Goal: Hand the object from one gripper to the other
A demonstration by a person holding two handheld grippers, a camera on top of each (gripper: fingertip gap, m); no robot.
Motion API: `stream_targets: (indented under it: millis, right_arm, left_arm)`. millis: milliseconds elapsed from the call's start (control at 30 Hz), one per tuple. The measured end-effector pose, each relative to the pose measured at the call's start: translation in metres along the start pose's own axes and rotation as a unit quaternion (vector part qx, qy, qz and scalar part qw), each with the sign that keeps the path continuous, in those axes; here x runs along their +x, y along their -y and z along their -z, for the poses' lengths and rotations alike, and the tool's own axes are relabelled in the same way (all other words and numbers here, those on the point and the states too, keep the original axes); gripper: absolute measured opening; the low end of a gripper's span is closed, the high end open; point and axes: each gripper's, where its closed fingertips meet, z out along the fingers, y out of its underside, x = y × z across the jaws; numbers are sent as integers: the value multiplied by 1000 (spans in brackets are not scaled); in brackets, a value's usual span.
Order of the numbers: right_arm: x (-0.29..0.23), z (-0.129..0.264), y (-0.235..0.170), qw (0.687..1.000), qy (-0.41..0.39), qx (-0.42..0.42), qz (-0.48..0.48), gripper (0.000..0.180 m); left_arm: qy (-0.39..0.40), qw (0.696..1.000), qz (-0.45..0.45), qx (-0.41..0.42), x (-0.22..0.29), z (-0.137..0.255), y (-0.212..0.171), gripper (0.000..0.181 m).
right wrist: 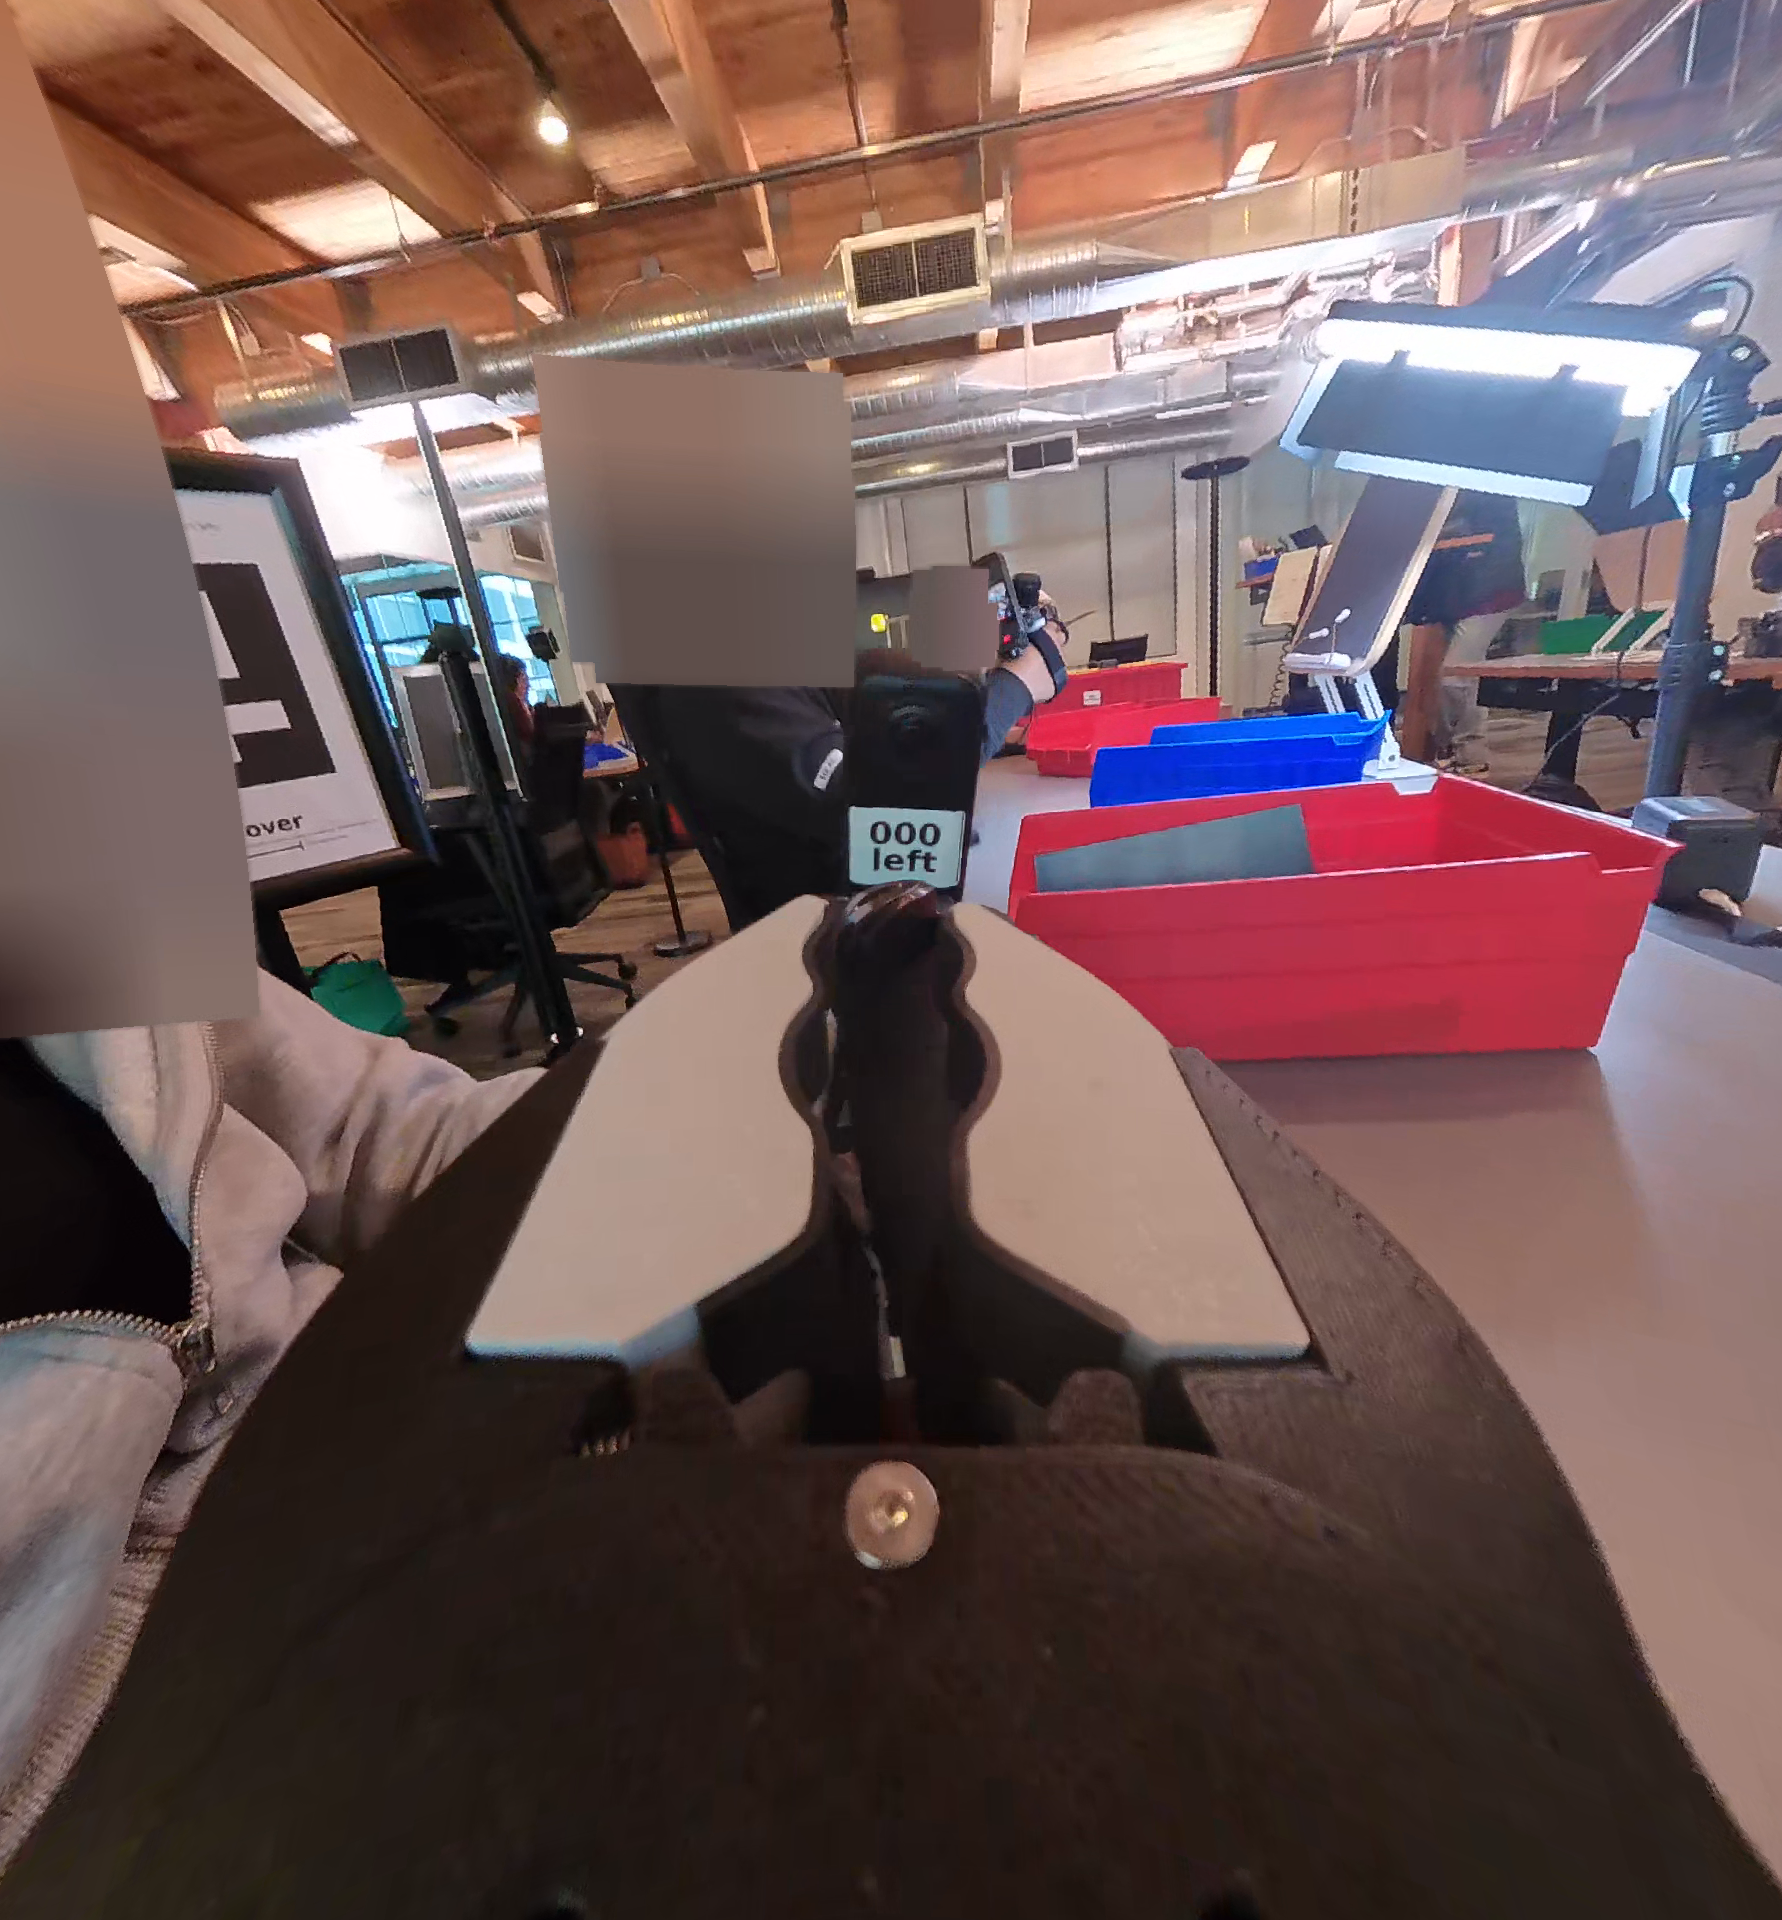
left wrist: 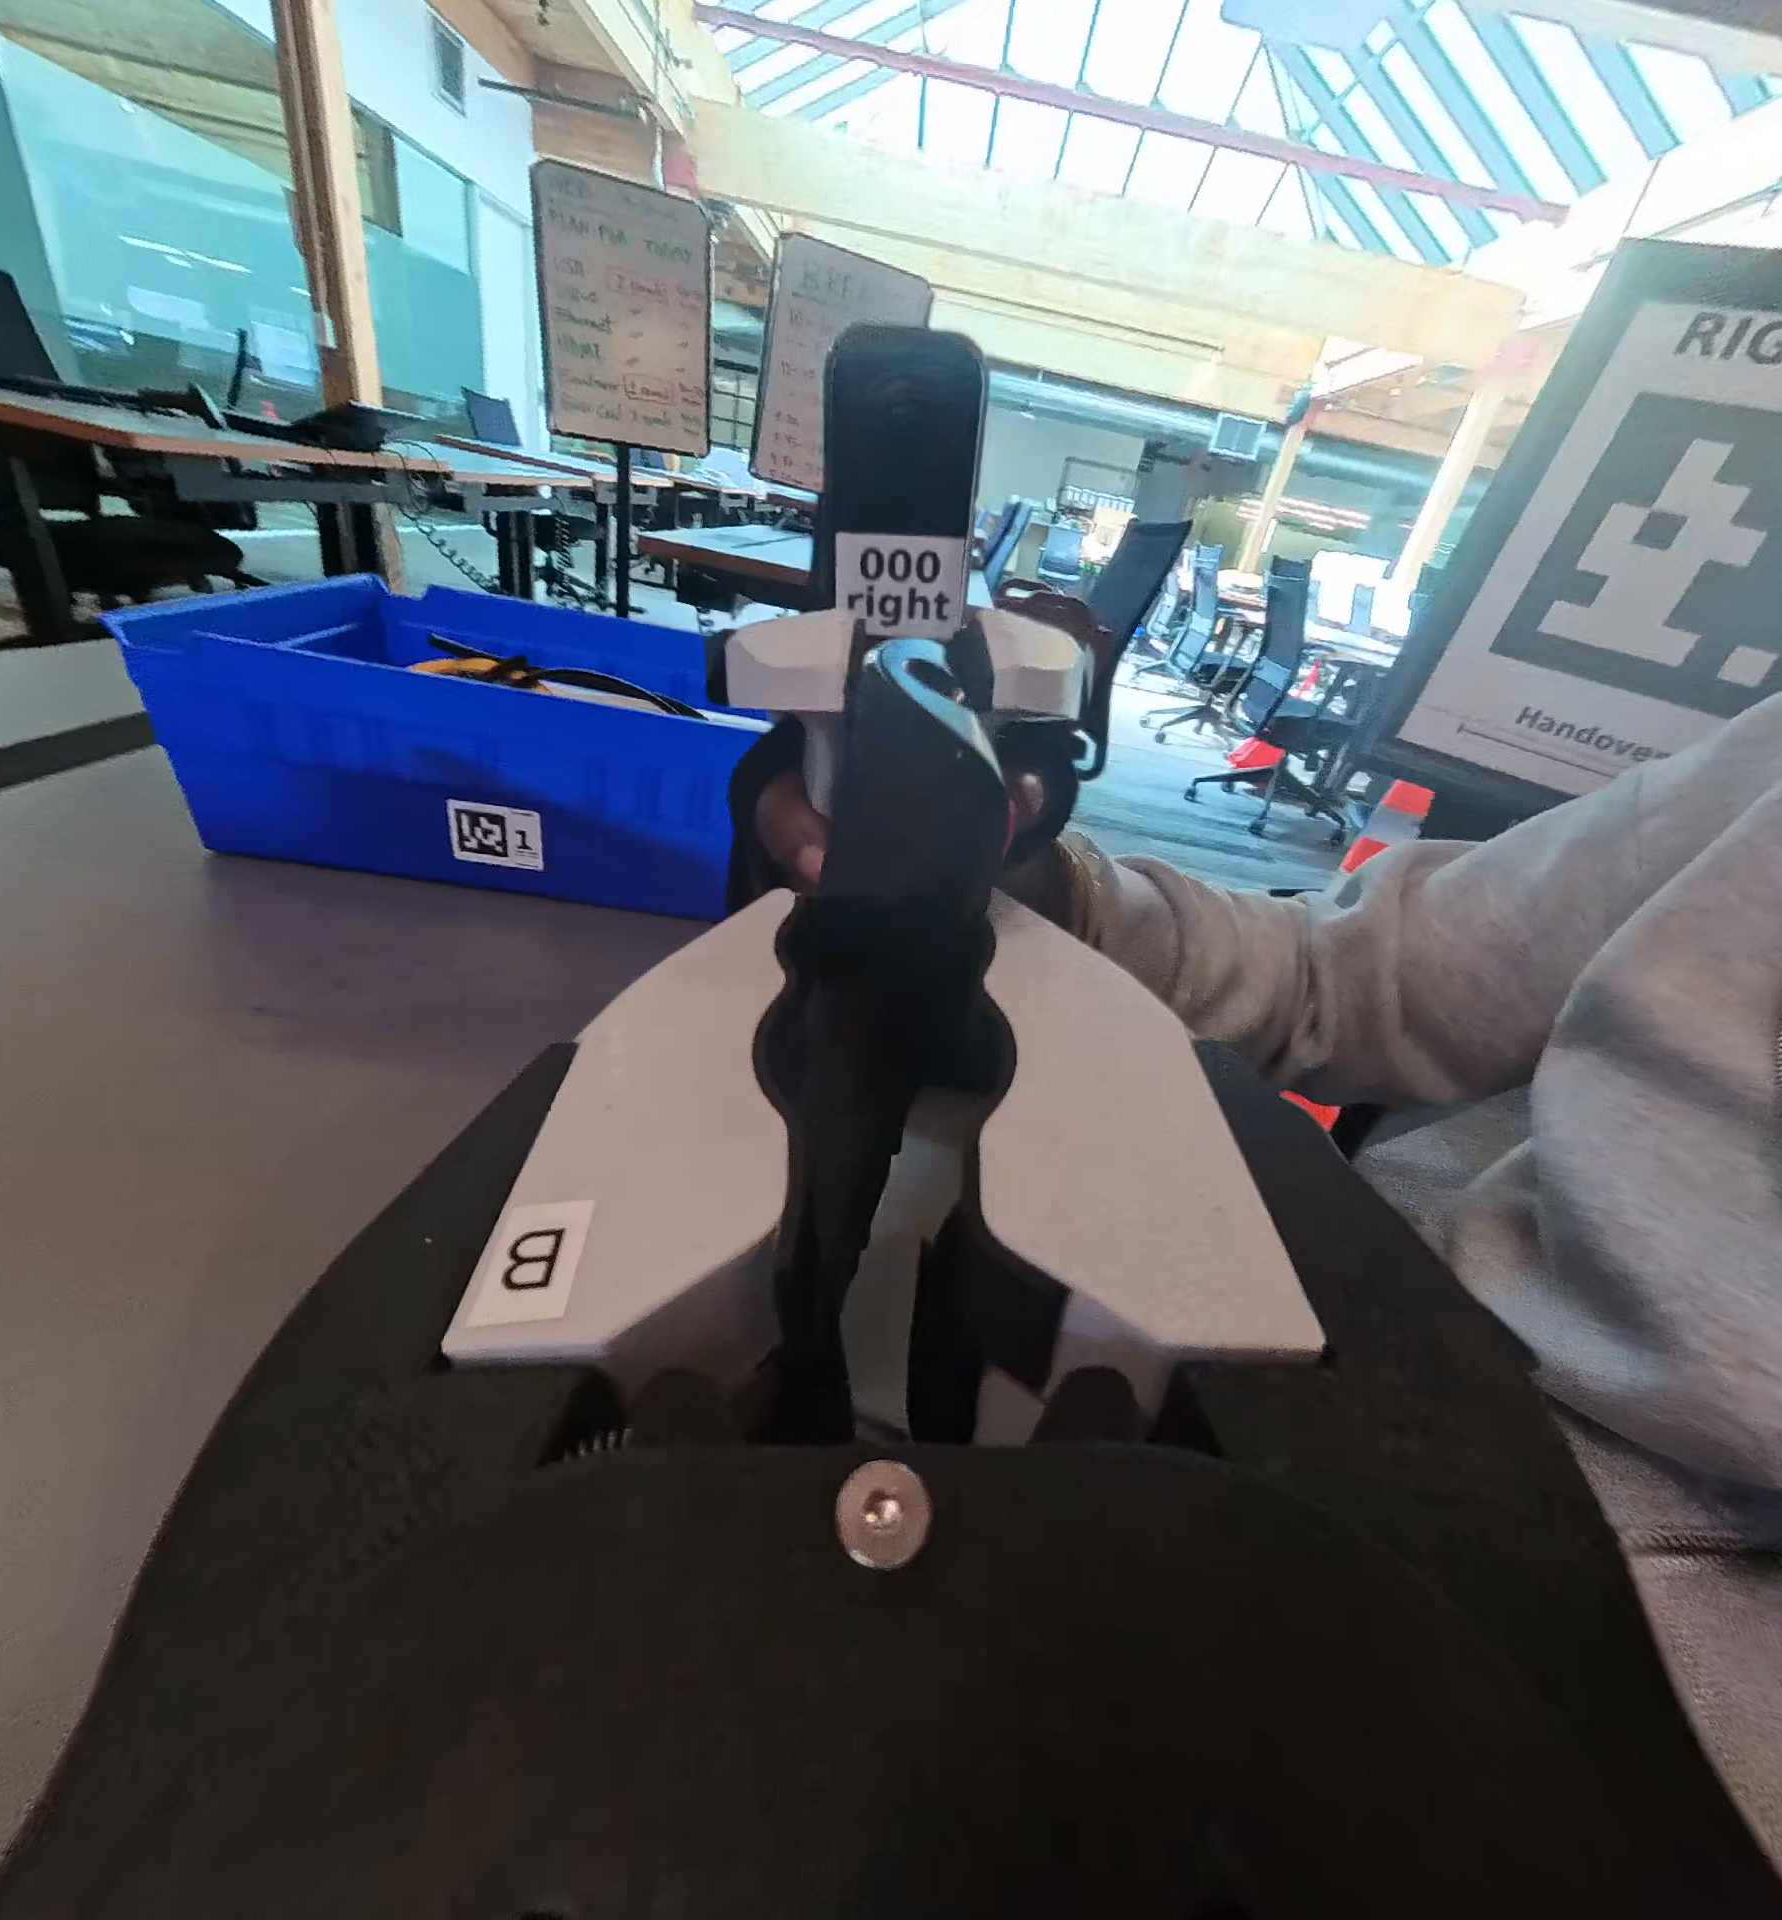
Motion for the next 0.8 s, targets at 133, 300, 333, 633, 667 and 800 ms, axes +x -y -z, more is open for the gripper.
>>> stream_targets:
  millis: [133, 300, 333, 633, 667, 800]
  right_arm:
    - [4, 0, 1, 1000, 3, 13, -24, 46]
    - [5, -2, -44, 990, 26, -120, -65, 67]
    - [5, -3, -55, 987, 25, -148, -63, 67]
    - [14, -4, -67, 982, -11, -187, 20, 23]
    - [12, -3, -62, 984, -1, -176, 10, 23]
    - [10, 4, -57, 983, 4, -182, 4, 23]
  left_arm:
    - [5, 998, -16, 60, 0, 10, 20, 25]
    - [30, 984, -25, 173, -6, 39, 55, 25]
    - [30, 982, -26, 185, -6, 43, 59, 25]
    - [26, 987, 5, 161, -8, 39, 49, 37]
    - [19, 990, 14, 136, -7, 35, 42, 45]
    - [24, 994, 3, 104, -7, 26, 32, 23]
